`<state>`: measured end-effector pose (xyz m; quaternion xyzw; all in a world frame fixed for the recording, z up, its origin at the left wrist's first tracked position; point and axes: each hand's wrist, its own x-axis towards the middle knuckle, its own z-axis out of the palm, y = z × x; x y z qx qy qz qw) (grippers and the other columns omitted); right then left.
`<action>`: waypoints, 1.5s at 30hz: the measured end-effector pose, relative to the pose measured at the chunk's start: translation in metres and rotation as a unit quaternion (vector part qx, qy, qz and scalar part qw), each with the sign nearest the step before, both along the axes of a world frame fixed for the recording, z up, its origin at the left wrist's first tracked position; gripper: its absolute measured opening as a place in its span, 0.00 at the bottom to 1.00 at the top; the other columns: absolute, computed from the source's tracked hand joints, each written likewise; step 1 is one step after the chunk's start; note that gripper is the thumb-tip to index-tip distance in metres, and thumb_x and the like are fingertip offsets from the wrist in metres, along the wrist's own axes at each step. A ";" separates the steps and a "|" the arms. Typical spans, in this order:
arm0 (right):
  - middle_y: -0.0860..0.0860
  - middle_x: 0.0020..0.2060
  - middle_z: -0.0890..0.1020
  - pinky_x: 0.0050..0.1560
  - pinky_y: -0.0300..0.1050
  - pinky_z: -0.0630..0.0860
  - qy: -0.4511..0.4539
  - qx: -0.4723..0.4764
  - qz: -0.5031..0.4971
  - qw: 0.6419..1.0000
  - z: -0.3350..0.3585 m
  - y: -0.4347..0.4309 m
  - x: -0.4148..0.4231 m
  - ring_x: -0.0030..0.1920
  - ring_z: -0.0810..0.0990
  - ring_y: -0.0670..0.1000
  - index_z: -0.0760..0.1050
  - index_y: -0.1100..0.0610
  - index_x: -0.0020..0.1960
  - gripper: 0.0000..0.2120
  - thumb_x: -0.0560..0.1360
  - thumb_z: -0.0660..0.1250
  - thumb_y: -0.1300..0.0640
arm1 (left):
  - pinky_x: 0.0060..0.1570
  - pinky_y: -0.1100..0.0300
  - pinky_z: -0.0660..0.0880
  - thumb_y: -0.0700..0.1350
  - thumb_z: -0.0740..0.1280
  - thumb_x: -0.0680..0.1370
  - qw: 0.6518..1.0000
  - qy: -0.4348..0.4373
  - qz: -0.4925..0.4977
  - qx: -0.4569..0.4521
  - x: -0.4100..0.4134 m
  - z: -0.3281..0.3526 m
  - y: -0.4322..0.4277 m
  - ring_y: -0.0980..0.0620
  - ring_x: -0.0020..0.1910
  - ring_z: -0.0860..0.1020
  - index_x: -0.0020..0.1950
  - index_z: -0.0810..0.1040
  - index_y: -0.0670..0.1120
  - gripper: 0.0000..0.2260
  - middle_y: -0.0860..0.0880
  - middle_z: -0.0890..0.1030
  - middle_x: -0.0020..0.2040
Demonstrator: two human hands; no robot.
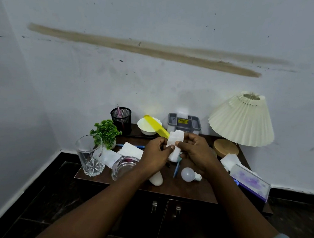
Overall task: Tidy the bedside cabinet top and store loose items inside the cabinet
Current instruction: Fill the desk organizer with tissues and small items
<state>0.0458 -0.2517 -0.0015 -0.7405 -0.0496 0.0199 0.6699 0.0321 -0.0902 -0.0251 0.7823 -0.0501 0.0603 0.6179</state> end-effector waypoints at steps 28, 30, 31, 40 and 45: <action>0.46 0.40 0.79 0.35 0.37 0.68 -0.050 -0.112 -0.295 0.948 0.006 -0.019 0.004 0.38 0.76 0.43 0.80 0.57 0.53 0.08 0.76 0.66 0.63 | 0.65 0.41 0.59 0.58 0.65 0.76 0.855 -0.021 0.105 0.508 0.129 0.031 -0.037 0.40 0.57 0.78 0.51 0.77 0.49 0.14 0.47 0.83 0.52; 0.45 0.37 0.76 0.33 0.35 0.66 -0.044 -0.106 -0.292 0.950 0.003 -0.020 0.006 0.36 0.74 0.42 0.78 0.56 0.50 0.06 0.75 0.66 0.63 | 0.57 0.46 0.62 0.57 0.66 0.76 0.865 -0.031 0.119 0.486 0.133 0.028 -0.039 0.42 0.53 0.80 0.49 0.80 0.48 0.13 0.48 0.83 0.48; 0.44 0.35 0.75 0.32 0.35 0.66 -0.048 -0.107 -0.287 0.951 0.002 -0.021 0.005 0.35 0.74 0.42 0.78 0.56 0.49 0.05 0.75 0.66 0.63 | 0.53 0.48 0.61 0.57 0.67 0.76 0.869 -0.039 0.127 0.476 0.134 0.027 -0.039 0.43 0.52 0.80 0.48 0.81 0.48 0.13 0.49 0.83 0.47; 0.48 0.37 0.82 0.39 0.46 0.77 -0.051 -0.122 -0.213 0.968 0.005 -0.026 0.001 0.41 0.81 0.49 0.81 0.55 0.48 0.07 0.73 0.67 0.63 | 0.47 0.50 0.60 0.57 0.67 0.78 0.893 -0.110 0.185 0.396 0.126 0.067 -0.021 0.44 0.45 0.79 0.35 0.76 0.48 0.16 0.50 0.79 0.36; 0.54 0.46 0.87 0.50 0.58 0.85 0.070 -0.115 -0.068 0.989 0.012 -0.035 -0.011 0.48 0.86 0.56 0.83 0.55 0.54 0.11 0.73 0.69 0.63 | 0.47 0.50 0.58 0.60 0.70 0.76 0.896 -0.141 0.202 0.370 0.108 0.109 0.002 0.44 0.44 0.78 0.36 0.78 0.48 0.18 0.51 0.79 0.35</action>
